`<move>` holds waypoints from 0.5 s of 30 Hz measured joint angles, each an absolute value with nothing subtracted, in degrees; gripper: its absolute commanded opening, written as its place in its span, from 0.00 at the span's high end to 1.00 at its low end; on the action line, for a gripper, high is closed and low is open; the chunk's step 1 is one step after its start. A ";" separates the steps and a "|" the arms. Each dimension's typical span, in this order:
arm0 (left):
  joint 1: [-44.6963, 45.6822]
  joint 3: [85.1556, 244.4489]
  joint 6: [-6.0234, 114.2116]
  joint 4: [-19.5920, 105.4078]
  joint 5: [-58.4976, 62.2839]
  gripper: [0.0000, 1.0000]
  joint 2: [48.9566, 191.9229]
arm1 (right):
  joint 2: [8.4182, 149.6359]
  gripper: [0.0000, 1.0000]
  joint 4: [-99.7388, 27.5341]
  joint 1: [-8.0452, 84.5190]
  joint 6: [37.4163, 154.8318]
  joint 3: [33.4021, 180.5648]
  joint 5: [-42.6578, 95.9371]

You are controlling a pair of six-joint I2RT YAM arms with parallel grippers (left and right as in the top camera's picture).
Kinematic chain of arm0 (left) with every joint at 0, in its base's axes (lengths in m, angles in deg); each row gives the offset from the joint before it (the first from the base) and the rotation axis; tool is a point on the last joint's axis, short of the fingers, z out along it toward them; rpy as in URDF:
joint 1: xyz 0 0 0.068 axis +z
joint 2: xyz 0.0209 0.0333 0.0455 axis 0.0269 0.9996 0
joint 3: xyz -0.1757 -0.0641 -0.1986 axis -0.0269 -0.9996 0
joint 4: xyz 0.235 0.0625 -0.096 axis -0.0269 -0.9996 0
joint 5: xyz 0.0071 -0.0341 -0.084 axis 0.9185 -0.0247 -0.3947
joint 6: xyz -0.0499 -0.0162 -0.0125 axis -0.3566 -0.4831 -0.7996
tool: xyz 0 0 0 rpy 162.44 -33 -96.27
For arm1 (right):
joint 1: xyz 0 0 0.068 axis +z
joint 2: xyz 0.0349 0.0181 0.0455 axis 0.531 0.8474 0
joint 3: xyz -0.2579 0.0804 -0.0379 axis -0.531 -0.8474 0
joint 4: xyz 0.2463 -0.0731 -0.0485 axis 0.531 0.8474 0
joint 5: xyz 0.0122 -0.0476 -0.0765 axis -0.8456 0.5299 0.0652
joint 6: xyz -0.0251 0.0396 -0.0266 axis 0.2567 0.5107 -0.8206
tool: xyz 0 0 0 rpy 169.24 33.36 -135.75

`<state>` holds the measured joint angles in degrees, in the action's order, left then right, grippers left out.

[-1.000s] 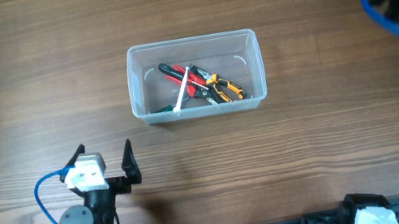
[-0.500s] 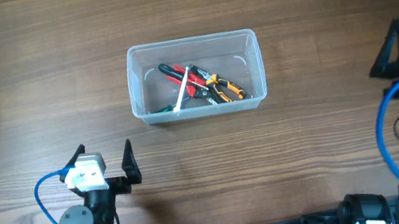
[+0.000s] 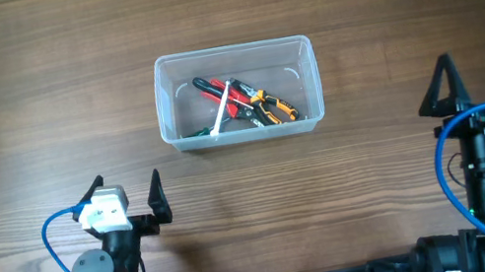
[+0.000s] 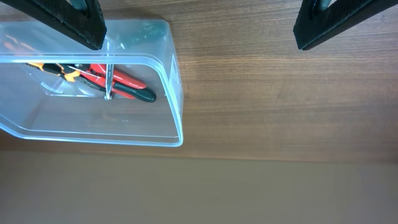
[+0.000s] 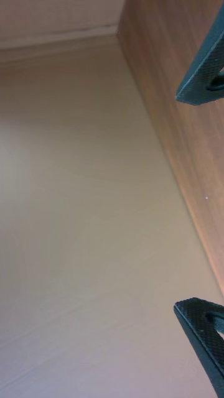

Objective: Pack container

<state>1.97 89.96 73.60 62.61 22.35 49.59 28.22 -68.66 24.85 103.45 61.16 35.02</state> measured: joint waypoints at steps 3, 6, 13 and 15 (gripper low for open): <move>1.97 89.96 73.60 62.61 22.35 0.00 49.59 | 28.20 0.00 -71.15 26.77 103.64 57.84 36.31; 1.97 89.96 73.60 62.61 22.35 0.00 49.59 | 28.20 0.00 -71.26 28.32 103.03 55.52 37.12; 1.97 89.96 73.60 62.61 22.35 0.00 49.59 | 27.17 0.00 -71.48 29.42 98.81 53.20 37.64; 1.97 89.96 73.60 62.61 22.35 0.00 49.59 | 25.58 0.00 -71.52 29.53 97.65 52.37 37.78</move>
